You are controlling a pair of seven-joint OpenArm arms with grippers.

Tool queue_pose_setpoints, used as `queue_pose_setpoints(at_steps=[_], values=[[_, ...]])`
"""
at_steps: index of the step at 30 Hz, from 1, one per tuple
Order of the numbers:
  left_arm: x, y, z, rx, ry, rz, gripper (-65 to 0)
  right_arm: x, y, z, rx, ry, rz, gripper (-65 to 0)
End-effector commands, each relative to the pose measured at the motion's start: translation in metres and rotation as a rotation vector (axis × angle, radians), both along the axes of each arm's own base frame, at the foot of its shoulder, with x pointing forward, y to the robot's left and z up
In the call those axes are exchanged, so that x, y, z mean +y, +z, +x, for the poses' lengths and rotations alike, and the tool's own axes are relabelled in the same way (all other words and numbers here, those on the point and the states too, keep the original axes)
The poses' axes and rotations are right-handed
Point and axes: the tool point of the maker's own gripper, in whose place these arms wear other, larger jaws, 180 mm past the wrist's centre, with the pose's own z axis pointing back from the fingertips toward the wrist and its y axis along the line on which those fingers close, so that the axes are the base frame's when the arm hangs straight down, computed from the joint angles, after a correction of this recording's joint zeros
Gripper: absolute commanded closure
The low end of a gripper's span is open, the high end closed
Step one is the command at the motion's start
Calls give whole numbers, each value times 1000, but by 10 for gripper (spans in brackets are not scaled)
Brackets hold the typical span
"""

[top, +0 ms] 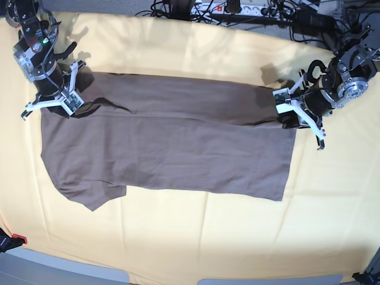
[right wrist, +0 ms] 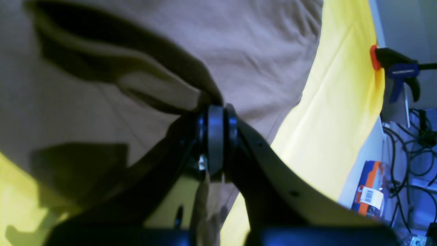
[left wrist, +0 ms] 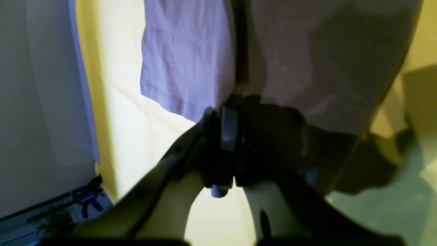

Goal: Fold the T-shirt properly
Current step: 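Open both grippers and release the shirt shoulders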

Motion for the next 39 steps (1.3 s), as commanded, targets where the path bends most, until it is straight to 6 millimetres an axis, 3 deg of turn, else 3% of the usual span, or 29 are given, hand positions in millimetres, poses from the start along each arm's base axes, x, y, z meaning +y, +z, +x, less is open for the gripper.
queue_pose_setpoints(at_steps=[1, 10, 20, 23, 26, 27, 29, 33, 39], values=[[2, 9, 4, -24, -1, -1, 0, -1, 12, 9, -43, 6, 6, 0], [1, 8, 6, -34, -4, 3, 0, 1, 26, 24, -95, 1, 27, 0], [2, 8, 12, -71, -4, 25, 0, 2, 25, 23, -86, 13, 24, 0], [3, 14, 18, -109, 5, 25, -146, 2, 25, 23, -88, 12, 25, -23], [4, 20, 24, -139, 7, 30, -339, -4, 32, 28, -134, -29, 26, -215], [5, 25, 28, -158, 18, 26, -377, -7, 35, 30, -150, -45, 20, -270], [9, 34, 37, -199, 50, 26, -388, -11, 37, 31, -166, -61, 2, -329], [15, 43, 45, -211, 84, 22, -388, -16, 36, 29, -143, -80, -22, -331], [30, 31, 30, -88, 57, 80, -388, -27, 52, 23, -114, -98, -116, -330]])
